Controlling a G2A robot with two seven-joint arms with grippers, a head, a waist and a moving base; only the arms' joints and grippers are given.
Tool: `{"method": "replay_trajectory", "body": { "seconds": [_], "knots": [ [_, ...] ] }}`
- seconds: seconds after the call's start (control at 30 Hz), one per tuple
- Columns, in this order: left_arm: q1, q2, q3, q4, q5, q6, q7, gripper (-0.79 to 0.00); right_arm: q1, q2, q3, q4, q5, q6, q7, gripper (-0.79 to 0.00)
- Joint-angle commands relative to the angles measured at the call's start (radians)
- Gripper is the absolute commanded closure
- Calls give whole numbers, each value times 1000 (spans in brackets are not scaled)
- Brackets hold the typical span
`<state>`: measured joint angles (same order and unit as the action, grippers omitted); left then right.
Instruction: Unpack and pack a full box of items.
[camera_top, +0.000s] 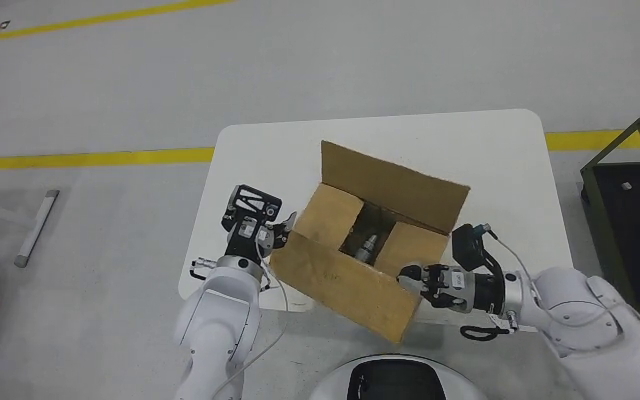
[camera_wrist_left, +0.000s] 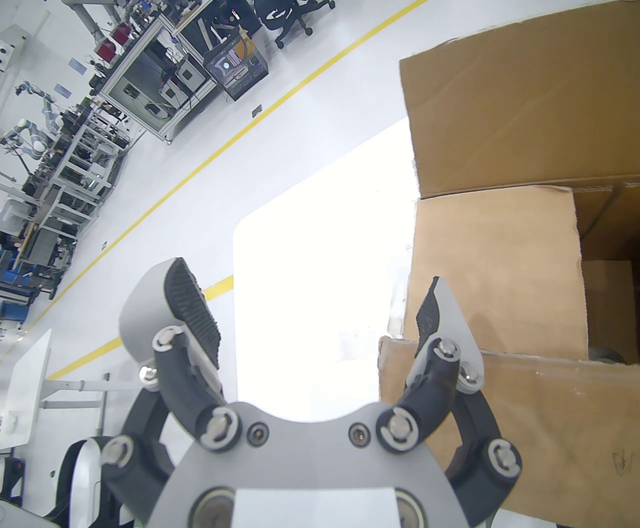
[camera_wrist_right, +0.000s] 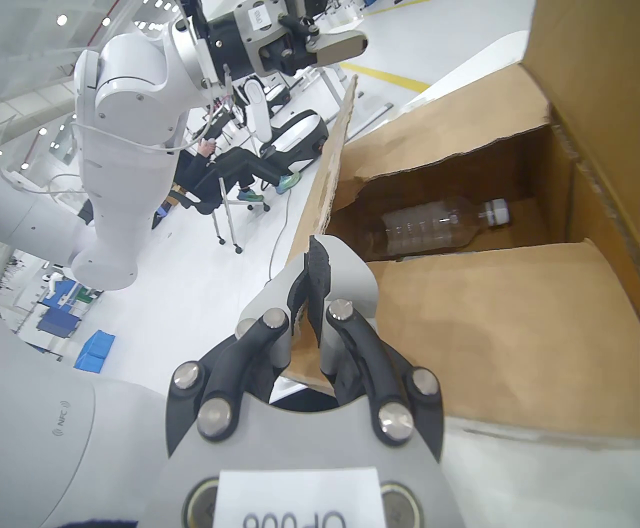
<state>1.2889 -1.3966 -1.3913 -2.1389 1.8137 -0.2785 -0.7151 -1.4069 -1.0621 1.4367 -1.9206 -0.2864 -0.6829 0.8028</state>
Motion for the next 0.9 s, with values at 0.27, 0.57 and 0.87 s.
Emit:
{"method": "replay_trajectory", "body": {
  "seconds": [0.27, 0.57, 0.87],
  "knots": [
    [-7, 2, 10, -12, -16, -1, -1, -785, 134, 16, 52, 79, 18, 7, 39, 0],
    [-22, 2, 14, -49, -99, -10, -25, -785, 146, 33, 87, 20, -51, -32, 55, 0],
    [-64, 6, 49, -65, -143, -98, -120, -785, 62, 40, 118, -74, -203, -89, -68, 0]
  ]
}}
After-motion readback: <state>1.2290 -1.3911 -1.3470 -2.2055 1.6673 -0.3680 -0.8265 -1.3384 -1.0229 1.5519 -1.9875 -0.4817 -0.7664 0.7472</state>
